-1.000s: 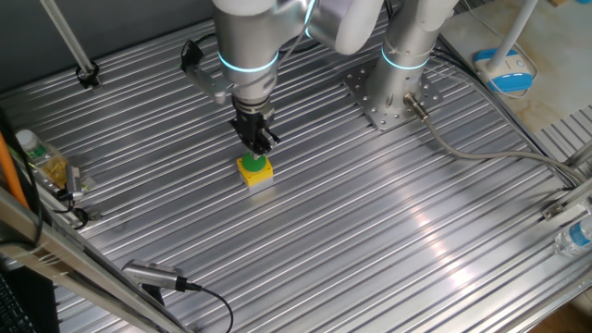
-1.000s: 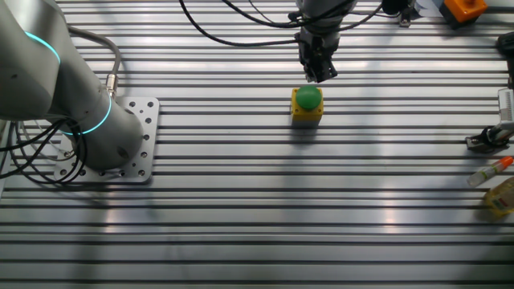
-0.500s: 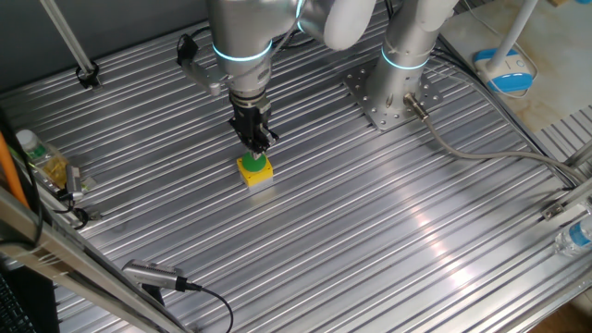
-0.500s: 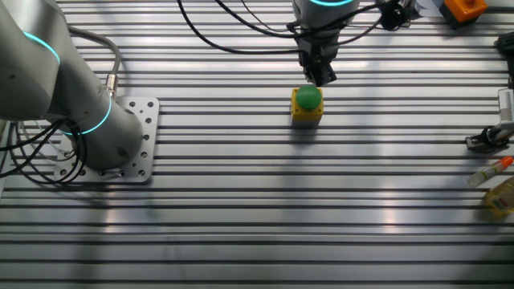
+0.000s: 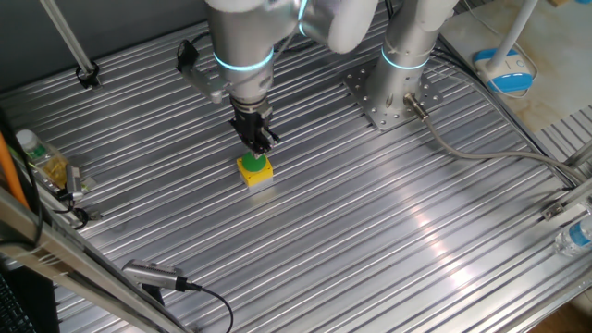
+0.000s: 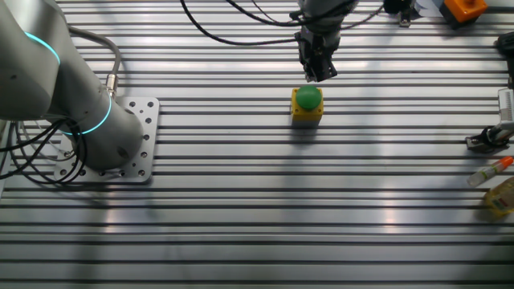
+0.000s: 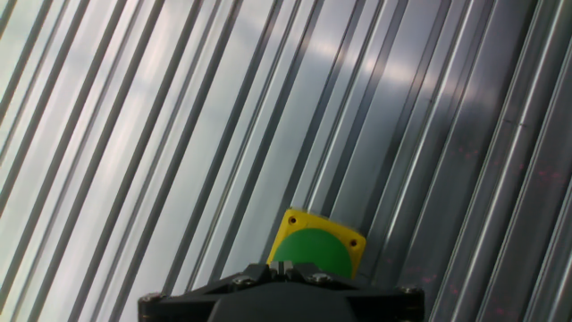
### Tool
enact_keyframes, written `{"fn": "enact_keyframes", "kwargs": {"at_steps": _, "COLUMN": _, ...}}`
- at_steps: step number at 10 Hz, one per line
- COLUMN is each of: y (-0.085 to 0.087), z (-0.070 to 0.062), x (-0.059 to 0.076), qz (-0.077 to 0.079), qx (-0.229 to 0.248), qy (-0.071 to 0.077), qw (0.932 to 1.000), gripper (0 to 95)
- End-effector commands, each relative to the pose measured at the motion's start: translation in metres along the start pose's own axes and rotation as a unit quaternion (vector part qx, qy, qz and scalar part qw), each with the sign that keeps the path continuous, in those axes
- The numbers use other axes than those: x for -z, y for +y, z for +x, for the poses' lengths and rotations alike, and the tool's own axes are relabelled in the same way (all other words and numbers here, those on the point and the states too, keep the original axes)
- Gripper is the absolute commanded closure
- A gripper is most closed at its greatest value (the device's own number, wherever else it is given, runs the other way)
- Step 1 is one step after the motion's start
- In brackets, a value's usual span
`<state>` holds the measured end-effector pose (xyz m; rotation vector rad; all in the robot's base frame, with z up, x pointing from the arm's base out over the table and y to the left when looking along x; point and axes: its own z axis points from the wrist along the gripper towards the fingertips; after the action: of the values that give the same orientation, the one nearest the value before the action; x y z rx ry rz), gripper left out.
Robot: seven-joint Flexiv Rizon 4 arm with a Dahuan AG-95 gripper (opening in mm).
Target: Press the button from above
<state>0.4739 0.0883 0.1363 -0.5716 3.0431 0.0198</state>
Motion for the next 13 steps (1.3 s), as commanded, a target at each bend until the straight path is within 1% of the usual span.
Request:
{"fn": "enact_keyframes", "kwargs": {"at_steps": 1, "y": -0.001, "z": 0.001, "x": 0.001, "qz": 0.016, "qx": 0.008, "qy": -0.001, "qw": 0.9998, "gripper": 95.0}}
{"fn": "enact_keyframes", "kwargs": {"at_steps": 4, "y": -0.001, "z": 0.001, "x": 0.001, "qz": 0.011, "qx": 0.011, "qy": 0.000, "qw": 0.9999, "gripper": 95.0}}
{"fn": "enact_keyframes", "kwargs": {"at_steps": 8, "y": 0.000, "z": 0.002, "x": 0.000, "qz": 0.008, "qx": 0.008, "qy": 0.004, "qw": 0.9999, "gripper": 95.0}}
{"fn": "enact_keyframes", "kwargs": {"at_steps": 10, "y": 0.000, "z": 0.002, "x": -0.001, "qz": 0.006, "qx": 0.007, "qy": 0.003, "qw": 1.0000, "gripper": 95.0}}
{"fn": "enact_keyframes", "kwargs": {"at_steps": 11, "y": 0.000, "z": 0.003, "x": -0.006, "qz": 0.004, "qx": 0.008, "qy": 0.004, "qw": 1.0000, "gripper": 95.0}}
{"fn": "enact_keyframes", "kwargs": {"at_steps": 13, "y": 0.001, "z": 0.005, "x": -0.015, "qz": 0.002, "qx": 0.007, "qy": -0.001, "qw": 1.0000, "gripper": 95.0}}
